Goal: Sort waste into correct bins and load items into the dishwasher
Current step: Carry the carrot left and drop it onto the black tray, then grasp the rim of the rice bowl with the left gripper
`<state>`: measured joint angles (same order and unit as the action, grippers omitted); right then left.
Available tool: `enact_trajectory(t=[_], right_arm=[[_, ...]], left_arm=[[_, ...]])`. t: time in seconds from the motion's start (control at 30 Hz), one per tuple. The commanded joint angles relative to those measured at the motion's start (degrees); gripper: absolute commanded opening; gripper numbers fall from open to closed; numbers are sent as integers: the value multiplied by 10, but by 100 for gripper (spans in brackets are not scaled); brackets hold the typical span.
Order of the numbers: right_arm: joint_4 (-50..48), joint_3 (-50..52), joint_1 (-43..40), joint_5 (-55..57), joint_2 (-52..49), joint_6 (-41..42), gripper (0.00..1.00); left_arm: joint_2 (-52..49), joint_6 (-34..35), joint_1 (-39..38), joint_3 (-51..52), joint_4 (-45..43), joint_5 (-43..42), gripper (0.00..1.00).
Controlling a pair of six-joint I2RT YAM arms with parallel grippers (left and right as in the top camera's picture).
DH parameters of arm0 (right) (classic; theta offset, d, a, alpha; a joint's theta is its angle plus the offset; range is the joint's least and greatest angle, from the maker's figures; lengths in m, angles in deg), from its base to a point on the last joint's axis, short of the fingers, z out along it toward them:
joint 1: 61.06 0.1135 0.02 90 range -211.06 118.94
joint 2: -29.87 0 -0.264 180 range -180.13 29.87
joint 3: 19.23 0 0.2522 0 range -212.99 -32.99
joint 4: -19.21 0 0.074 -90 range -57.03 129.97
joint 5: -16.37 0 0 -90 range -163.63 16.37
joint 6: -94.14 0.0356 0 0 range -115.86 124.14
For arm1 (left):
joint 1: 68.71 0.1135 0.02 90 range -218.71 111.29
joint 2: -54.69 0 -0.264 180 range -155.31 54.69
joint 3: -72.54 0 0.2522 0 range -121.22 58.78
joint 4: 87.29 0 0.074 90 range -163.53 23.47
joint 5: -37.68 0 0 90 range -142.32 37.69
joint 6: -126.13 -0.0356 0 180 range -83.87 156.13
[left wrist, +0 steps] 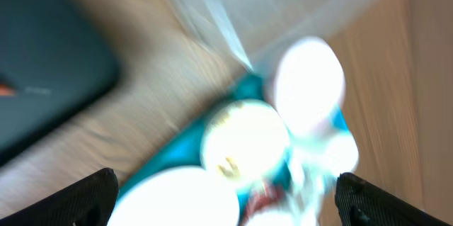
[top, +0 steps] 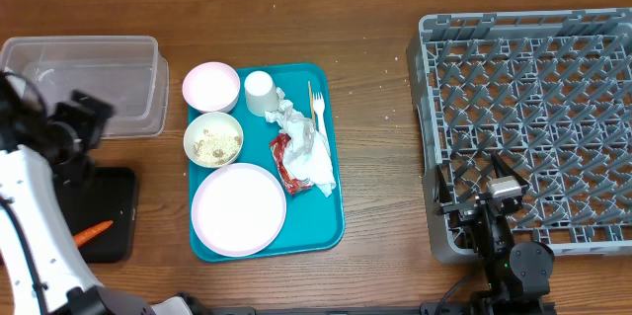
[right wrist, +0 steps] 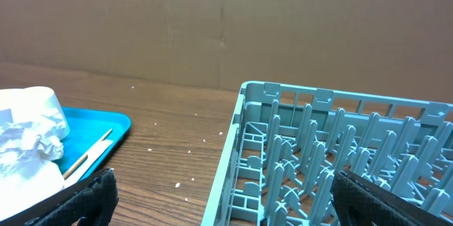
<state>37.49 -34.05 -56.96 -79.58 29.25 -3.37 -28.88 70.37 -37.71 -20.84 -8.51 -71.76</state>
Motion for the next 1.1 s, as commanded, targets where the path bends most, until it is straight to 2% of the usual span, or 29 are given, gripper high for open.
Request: enact_trajectory(t=[0.0,0.07,0.13,0.3,0.4,0.53,0.7,0.77,1.0,1.03,1.07], right_arm=[[-3,6,-4,3,4,4,100],[-3,6,-4,3,4,4,100],[-3,6,-4,3,4,4,100],[-3,6,-4,3,4,4,100],[-3,6,-4,3,4,4,100],[-3,6,-4,3,4,4,100],[-3,6,-4,3,4,4,100],[-3,6,-4,3,4,4,100],[-3,6,-4,3,4,4,100],[-3,6,-4,3,4,4,100],[-3,6,-4,3,4,4,100]], left_arm=[[40,-100,-99,-9,9,-98,100],[47,-108,-147,-9,6,-72,100],[45,-107,-227,-9,5,0,100],[20,-106,-372,-7,3,109,100],[-17,-73,-437,-7,1,233,100],[-79,-89,-447,-7,-17,263,99],[-154,-127,-445,-7,-44,262,84],[-180,-138,-445,-7,-49,260,73],[-252,-154,-445,-7,-63,260,73],[-260,-154,-445,-7,-65,260,70],[-266,-154,-445,-7,-65,260,63]])
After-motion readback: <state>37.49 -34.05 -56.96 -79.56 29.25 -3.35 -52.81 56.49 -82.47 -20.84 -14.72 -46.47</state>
